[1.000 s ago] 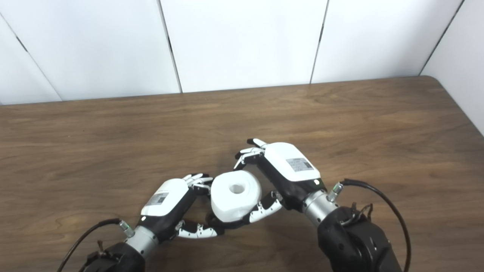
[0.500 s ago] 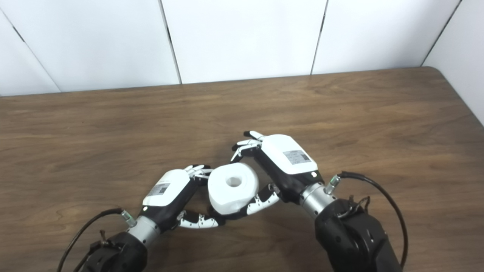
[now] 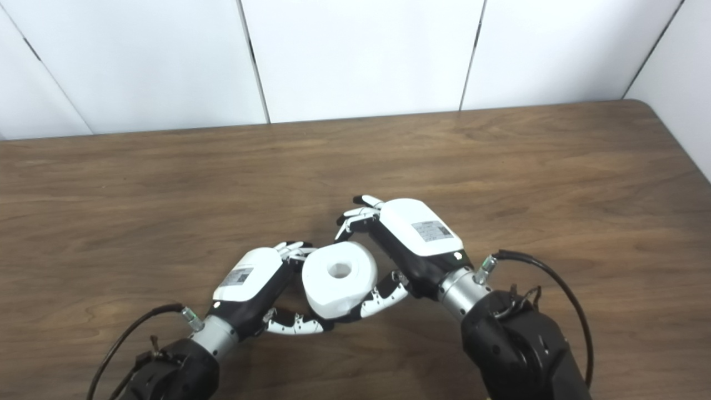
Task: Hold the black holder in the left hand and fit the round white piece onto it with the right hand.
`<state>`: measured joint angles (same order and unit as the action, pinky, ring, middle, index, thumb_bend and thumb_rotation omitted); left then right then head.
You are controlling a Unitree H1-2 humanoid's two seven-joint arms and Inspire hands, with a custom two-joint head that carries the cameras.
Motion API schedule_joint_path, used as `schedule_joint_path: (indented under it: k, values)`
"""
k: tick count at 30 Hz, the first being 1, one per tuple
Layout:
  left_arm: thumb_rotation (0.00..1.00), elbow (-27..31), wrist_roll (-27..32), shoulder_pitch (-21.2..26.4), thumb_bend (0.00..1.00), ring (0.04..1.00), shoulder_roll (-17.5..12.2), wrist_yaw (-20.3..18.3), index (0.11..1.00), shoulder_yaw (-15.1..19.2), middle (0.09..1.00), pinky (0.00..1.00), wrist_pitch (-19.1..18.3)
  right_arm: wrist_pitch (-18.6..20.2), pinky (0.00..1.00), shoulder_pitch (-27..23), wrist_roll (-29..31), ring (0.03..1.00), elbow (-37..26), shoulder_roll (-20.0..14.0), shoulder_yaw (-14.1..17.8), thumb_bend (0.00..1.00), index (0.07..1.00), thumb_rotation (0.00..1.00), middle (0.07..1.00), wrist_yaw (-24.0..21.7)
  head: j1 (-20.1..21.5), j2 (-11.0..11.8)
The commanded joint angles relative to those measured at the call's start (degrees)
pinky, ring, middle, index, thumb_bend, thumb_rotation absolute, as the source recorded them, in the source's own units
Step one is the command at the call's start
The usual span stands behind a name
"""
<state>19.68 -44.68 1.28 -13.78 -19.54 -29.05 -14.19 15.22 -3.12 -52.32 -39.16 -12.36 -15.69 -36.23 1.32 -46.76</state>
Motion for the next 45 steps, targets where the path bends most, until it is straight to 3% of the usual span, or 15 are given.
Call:
schedule_joint_path:
  k: [1,28,45]
  values:
    - [0.06,-4.1,1.7,-2.1,0.50,0.923,-0.5,-7.1,0.493,-1.5,0.849,0.92,-4.7,-0.7,0.84,-1.1,0.1,0.932,-1.2,-0.3,0.2,0.52,0.483,0.14,0.802,-0.6,0.3,-0.1]
    - [0.06,-3.2,1.5,-2.0,0.50,0.916,-0.9,-7.9,0.493,-1.4,0.847,0.92,-5.1,-0.6,0.83,-2.9,1.0,0.942,-3.6,-2.9,4.4,0.52,0.483,0.13,0.800,-3.3,1.4,-1.2]
    - [0.06,-3.1,1.3,-1.7,0.50,0.917,-0.3,-8.2,0.493,-1.5,0.844,0.91,-5.6,-2.4,0.83,-1.6,-1.1,0.924,-2.7,-0.3,1.6,0.52,0.482,0.14,0.785,-2.5,0.8,-1.7]
